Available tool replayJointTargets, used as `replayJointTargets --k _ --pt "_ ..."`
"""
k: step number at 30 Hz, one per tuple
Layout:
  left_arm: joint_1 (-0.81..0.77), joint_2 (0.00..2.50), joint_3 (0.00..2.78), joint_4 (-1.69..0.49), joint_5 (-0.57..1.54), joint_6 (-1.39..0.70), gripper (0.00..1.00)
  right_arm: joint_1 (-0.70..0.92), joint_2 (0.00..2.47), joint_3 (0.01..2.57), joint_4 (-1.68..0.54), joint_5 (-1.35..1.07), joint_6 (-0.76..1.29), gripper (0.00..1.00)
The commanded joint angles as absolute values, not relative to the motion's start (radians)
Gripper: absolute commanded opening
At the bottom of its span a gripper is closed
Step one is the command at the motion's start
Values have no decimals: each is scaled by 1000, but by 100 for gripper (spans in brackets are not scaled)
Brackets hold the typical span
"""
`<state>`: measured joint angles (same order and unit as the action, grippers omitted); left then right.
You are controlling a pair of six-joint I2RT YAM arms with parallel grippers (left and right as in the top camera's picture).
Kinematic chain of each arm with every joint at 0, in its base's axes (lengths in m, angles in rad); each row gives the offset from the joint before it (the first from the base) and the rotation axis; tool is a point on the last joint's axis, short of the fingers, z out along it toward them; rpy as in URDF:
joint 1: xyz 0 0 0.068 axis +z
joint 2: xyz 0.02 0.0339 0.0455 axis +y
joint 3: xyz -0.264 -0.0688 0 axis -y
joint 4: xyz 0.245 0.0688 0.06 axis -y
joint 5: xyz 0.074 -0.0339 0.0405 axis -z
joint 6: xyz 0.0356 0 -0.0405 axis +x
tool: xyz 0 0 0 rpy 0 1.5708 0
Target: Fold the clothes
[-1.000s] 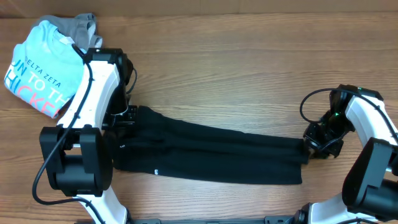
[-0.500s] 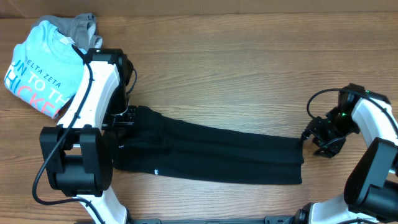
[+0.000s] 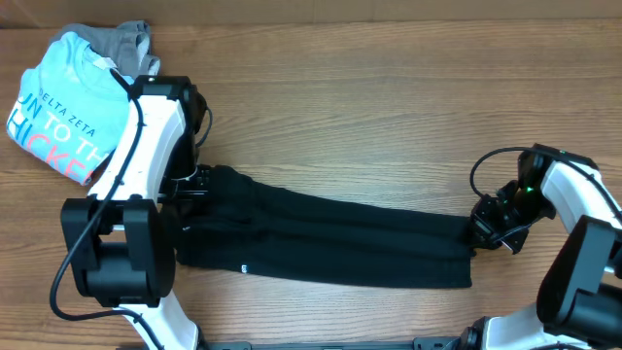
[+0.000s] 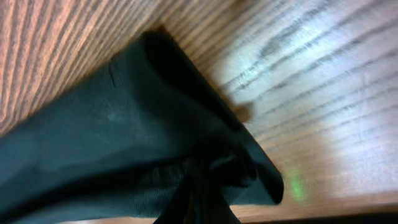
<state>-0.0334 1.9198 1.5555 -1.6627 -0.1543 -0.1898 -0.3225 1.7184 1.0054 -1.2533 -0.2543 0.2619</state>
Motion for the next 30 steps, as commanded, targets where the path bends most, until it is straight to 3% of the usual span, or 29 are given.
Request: replayJointTargets --k 1,15,16,20,28,30 --pt "-2 1903 1552 -1673 -187 -218 4 -331 1661 1040 -1262 -256 262 4" --pt "11 1903 1552 -1675 -183 -218 8 -331 1646 967 -1247 -217 398 4" --pt "11 1903 1552 -1676 -182 -218 9 -331 1645 966 -1250 -212 398 13" --pt "11 1903 1552 -1680 -182 -218 11 -331 1646 966 -1246 -172 403 28" --pt "11 1903 1552 -1676 -175 -218 15 -348 1646 966 -1110 -250 373 26" --pt "11 1903 1552 -1675 -167 -217 12 -348 1646 966 -1103 -298 323 17"
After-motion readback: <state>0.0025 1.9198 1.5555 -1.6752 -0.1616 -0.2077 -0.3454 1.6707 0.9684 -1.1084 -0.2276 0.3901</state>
